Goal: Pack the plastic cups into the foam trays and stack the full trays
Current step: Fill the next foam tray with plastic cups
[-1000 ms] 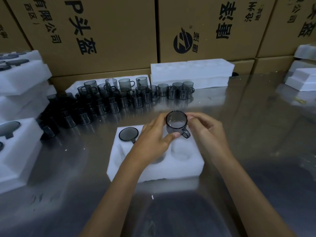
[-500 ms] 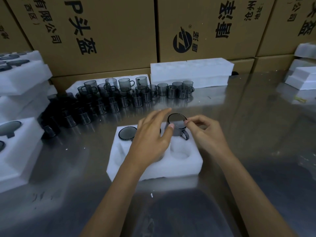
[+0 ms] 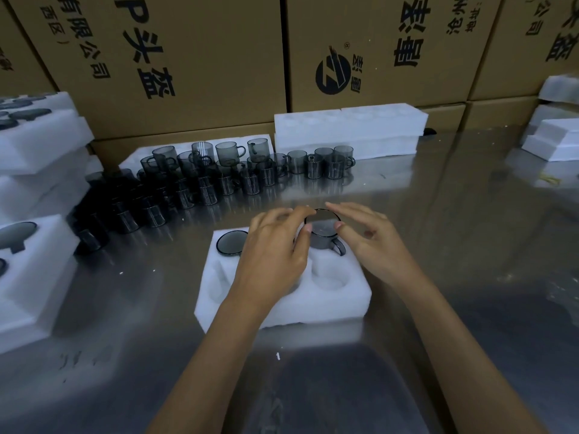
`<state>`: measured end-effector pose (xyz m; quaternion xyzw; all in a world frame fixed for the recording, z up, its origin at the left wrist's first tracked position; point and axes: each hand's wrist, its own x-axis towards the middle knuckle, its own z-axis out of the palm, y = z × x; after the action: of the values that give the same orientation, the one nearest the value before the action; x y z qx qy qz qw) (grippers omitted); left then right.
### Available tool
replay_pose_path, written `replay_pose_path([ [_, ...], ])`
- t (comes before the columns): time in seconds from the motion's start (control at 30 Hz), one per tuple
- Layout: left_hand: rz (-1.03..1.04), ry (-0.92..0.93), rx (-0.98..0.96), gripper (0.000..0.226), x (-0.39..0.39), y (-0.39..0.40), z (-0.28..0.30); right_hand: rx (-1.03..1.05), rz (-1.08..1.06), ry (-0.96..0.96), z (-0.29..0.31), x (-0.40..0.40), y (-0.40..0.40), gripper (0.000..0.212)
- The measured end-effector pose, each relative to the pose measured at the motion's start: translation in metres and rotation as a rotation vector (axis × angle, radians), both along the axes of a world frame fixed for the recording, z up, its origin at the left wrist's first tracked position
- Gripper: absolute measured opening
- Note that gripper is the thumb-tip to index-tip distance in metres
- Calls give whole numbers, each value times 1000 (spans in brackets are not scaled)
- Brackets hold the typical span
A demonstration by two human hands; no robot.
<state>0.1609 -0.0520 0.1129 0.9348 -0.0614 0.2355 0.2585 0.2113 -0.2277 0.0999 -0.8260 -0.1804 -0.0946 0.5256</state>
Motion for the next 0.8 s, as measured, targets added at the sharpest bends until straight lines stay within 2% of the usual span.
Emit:
replay_pose_path([
  [0.13, 14, -7, 27, 31, 1, -1, 0, -41, 34, 53, 3, -1, -4, 35],
  [0.3, -13, -78, 36, 31, 1, -1, 0, -100, 75, -7, 10, -11, -11, 33],
  [0.47, -31, -207, 126, 25, -5, -5, 1, 27, 214, 33, 19, -17, -18, 27],
  [0.53, -33, -197, 132, 19, -7, -4, 2, 44, 204, 53, 20, -19, -17, 30],
  [0.8, -28, -159, 137, 23, -9, -3, 2, 99, 217, 95, 19, -20, -18, 43],
])
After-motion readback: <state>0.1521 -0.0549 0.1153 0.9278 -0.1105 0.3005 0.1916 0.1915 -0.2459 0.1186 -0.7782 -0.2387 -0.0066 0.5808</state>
